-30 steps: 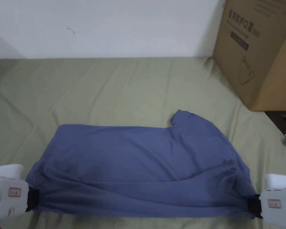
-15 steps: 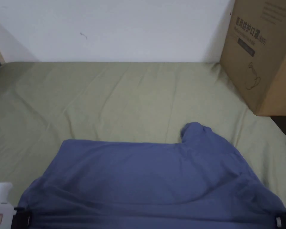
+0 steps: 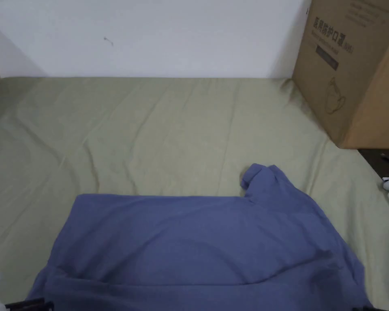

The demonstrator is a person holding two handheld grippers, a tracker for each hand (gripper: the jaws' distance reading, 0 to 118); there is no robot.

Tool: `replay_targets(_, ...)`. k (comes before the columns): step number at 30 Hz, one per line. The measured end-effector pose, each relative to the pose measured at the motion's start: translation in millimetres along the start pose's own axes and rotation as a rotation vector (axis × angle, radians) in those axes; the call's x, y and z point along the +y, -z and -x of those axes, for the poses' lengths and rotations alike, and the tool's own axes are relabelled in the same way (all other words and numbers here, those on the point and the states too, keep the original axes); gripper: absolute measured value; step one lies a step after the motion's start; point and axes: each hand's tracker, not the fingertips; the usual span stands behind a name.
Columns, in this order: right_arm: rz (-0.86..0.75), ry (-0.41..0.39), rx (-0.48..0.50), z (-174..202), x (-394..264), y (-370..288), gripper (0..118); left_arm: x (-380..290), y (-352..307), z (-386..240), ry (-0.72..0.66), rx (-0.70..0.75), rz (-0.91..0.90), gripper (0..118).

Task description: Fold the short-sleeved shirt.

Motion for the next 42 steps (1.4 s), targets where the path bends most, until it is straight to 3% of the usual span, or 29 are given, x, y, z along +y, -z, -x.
replay_targets(1,-0.018,-0.016,-0.015,3,6,-3,94,7,-6,-3,0.001,0.002,-0.027,98)
replay_targets(2,-0.018,-0.021,-0.023,3,13,-7,80,12,-12,-8,0.011,0.01,-0.063,90)
replay_targets(4,-0.056,-0.021,0.008,7,25,-13,46,24,-24,-25,0.069,0.019,-0.093,59)
replay_targets(5,-0.062,-0.009,0.023,8,31,-13,39,33,-16,-21,0.085,0.011,-0.112,51)
replay_targets(6,-0.072,0.006,0.037,8,38,-10,39,40,-15,-29,0.104,-0.006,-0.127,51)
replay_targets(7,-0.086,0.028,0.051,9,46,-5,21,47,-10,-35,0.105,-0.031,-0.141,26)
replay_targets(8,-0.091,0.041,0.069,9,54,0,12,55,-2,-39,0.098,-0.05,-0.136,7)
replay_targets(10,-0.079,0.048,0.085,10,74,14,2,71,11,-54,0.086,-0.04,-0.097,0)
replay_targets(19,-0.083,0.05,0.131,6,179,106,0,123,52,-89,0.11,-0.082,-0.103,0)
replay_targets(20,-0.08,0.018,0.114,7,189,119,14,127,56,-90,0.11,-0.084,-0.102,0)
replay_targets(21,-0.073,-0.025,0.112,8,199,132,43,128,66,-89,0.108,-0.083,-0.098,0)
replay_targets(22,-0.069,-0.036,0.117,11,208,146,84,131,71,-90,0.107,-0.082,-0.095,0)
replay_targets(23,-0.044,-0.045,0.123,11,215,162,113,134,75,-90,0.106,-0.081,-0.092,0)
replay_targets(24,-0.016,-0.034,0.117,11,222,178,116,136,79,-90,0.099,-0.077,-0.083,0)
replay_targets(29,0.124,0.025,0.047,6,238,244,95,137,95,-86,0.1,-0.059,-0.043,0)
replay_targets(30,0.156,0.015,0.019,8,236,253,86,137,98,-85,0.102,-0.053,-0.031,0)
replay_targets(32,0.195,0.0,-0.01,9,232,263,43,136,104,-82,0.106,-0.049,-0.014,0)
replay_targets(36,0.16,-0.051,0.023,19,223,256,35,136,107,-79,0.105,-0.031,0.005,0)
replay_targets(37,0.165,-0.051,0.031,20,225,254,25,137,104,-80,0.105,-0.03,0.007,0)
replay_targets(38,0.169,-0.048,0.041,21,226,251,7,138,104,-79,0.105,-0.03,0.009,0)
replay_targets(41,0.151,-0.077,0.039,25,228,243,4,145,108,-76,0.1,-0.036,0.014,0)
replay_targets(42,0.152,-0.077,0.04,24,230,241,3,151,112,-74,0.1,-0.031,0.022,5)
